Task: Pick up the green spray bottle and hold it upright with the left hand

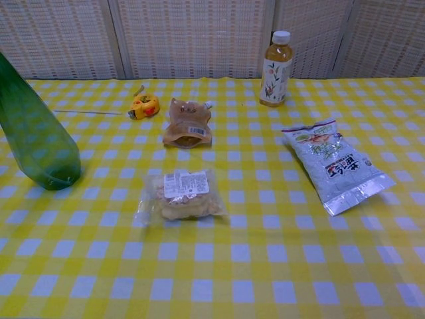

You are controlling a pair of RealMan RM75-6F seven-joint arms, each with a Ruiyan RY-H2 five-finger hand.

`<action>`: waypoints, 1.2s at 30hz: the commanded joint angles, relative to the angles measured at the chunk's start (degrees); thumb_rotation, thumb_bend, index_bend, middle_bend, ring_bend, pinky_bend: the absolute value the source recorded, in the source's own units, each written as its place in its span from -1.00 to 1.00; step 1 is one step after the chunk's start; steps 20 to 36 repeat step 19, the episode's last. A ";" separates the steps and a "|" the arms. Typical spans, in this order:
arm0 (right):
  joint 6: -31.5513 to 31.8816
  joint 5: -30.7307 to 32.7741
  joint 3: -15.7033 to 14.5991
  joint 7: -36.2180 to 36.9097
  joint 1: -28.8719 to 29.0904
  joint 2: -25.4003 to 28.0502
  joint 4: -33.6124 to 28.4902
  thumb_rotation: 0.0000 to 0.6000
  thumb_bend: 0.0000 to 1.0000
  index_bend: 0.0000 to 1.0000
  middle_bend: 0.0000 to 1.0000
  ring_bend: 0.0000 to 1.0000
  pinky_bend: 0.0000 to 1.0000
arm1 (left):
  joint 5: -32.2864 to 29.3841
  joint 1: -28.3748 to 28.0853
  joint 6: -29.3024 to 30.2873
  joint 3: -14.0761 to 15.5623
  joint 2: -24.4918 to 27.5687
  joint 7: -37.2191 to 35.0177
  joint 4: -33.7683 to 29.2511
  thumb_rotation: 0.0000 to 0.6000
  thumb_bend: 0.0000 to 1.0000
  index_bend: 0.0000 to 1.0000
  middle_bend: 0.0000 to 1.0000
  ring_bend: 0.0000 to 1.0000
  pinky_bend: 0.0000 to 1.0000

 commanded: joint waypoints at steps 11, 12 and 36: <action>-1.92 -0.96 -0.60 -3.00 1.07 -1.59 -0.09 1.00 -0.31 -1.00 -1.00 -1.00 -1.00 | -18.90 14.36 16.61 -3.42 -3.78 80.50 -14.23 1.00 -0.73 -0.62 -0.98 -1.00 -1.00; -1.81 -1.05 -0.63 -3.21 1.03 -1.69 -0.08 1.00 -0.31 -1.00 -1.00 -1.00 -1.00 | -18.81 14.44 16.63 -3.37 -3.73 81.35 -15.02 1.00 -0.73 -0.72 -1.00 -1.00 -1.00; -1.69 -1.40 -1.05 -3.78 0.85 -2.12 0.34 1.00 -0.31 -1.00 -1.00 -1.00 -1.00 | -14.09 14.79 17.96 -2.57 -3.33 82.64 -17.28 1.00 -0.73 -0.97 -1.00 -1.00 -1.00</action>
